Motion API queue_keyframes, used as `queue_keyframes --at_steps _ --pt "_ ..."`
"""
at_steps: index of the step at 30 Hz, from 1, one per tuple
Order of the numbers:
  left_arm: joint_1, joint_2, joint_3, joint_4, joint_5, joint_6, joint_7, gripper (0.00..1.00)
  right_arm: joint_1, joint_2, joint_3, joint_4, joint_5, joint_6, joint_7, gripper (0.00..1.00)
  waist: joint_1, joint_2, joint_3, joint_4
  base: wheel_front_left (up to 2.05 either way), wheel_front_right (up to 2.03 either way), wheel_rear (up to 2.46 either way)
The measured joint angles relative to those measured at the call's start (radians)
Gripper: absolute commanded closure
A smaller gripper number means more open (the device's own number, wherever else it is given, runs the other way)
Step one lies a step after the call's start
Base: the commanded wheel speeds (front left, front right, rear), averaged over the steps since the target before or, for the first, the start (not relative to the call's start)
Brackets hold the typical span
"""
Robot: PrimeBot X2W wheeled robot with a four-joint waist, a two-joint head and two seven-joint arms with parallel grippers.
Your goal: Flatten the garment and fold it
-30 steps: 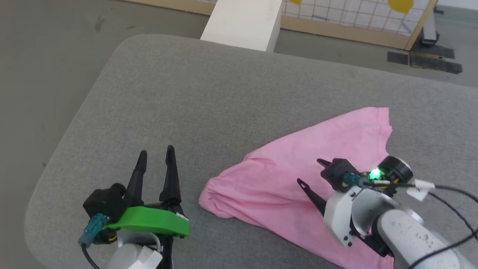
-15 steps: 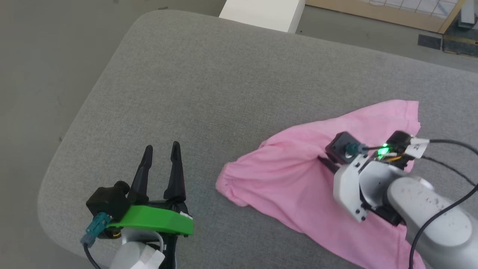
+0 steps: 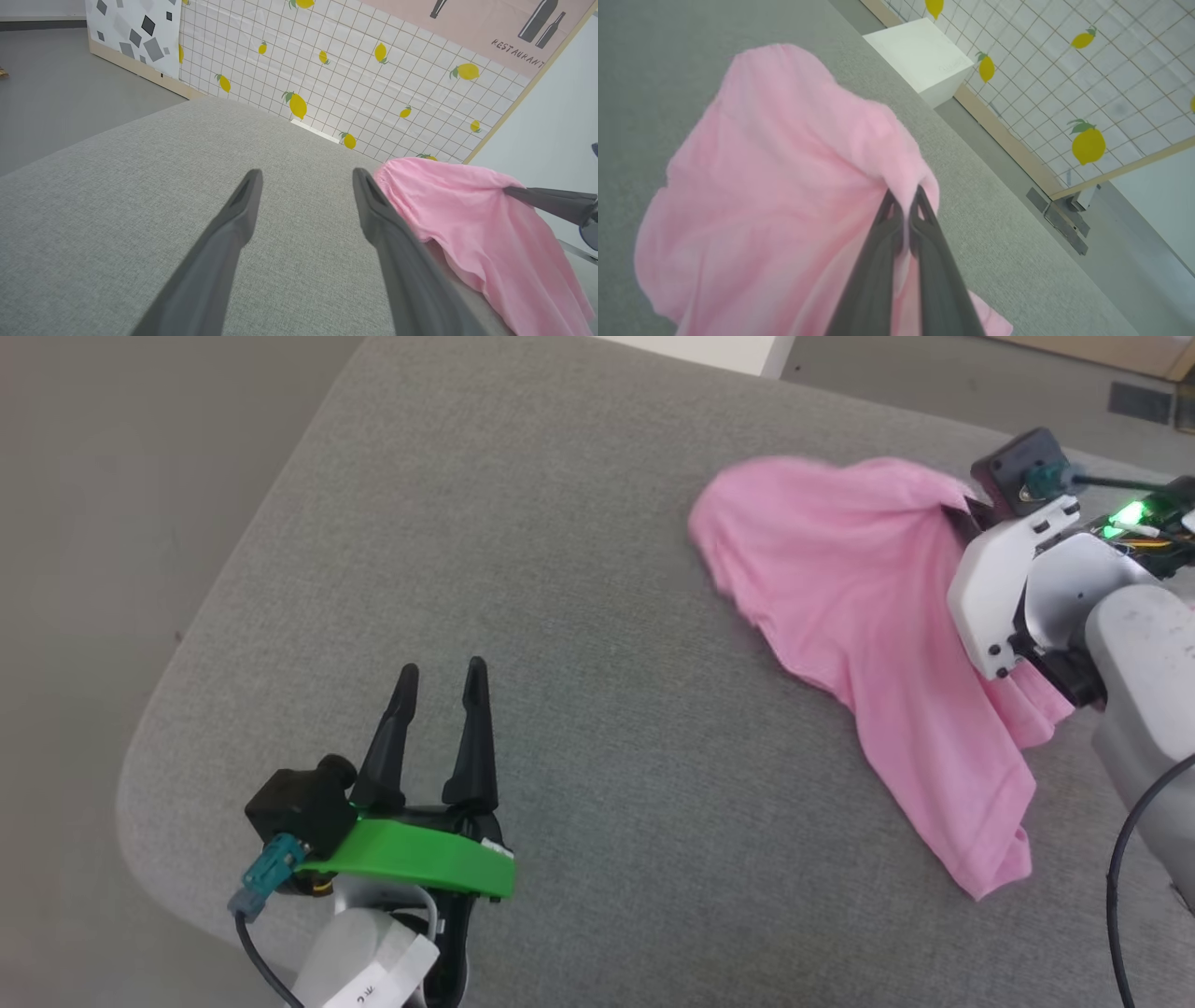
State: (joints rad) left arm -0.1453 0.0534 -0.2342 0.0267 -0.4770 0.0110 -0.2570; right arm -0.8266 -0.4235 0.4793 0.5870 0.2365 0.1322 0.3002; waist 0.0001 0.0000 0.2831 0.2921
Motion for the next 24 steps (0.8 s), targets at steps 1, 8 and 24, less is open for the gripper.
queue_keyframes --at_steps 1,8,24 --pt "-0.001 0.0 -0.003 0.001 0.0 0.0 0.0 0.0 -0.005 0.006 -0.003 0.018 -0.003 0.0 -0.001 0.52 0.0 0.0 0.003 0.004 0.0 0.0 0.0" --pt "-0.001 0.0 -0.004 0.011 -0.006 0.011 0.0 0.0 0.025 0.058 -0.047 0.044 0.023 0.0 -0.092 0.0 0.0 0.0 -0.001 0.014 0.0 0.0 0.0" --pt "0.048 -0.001 0.043 0.031 0.02 -0.002 0.0 0.0 0.674 0.186 -0.16 -0.428 -0.052 0.0 -0.177 0.0 -0.0001 0.0 -0.128 -0.103 0.0 0.0 0.0"
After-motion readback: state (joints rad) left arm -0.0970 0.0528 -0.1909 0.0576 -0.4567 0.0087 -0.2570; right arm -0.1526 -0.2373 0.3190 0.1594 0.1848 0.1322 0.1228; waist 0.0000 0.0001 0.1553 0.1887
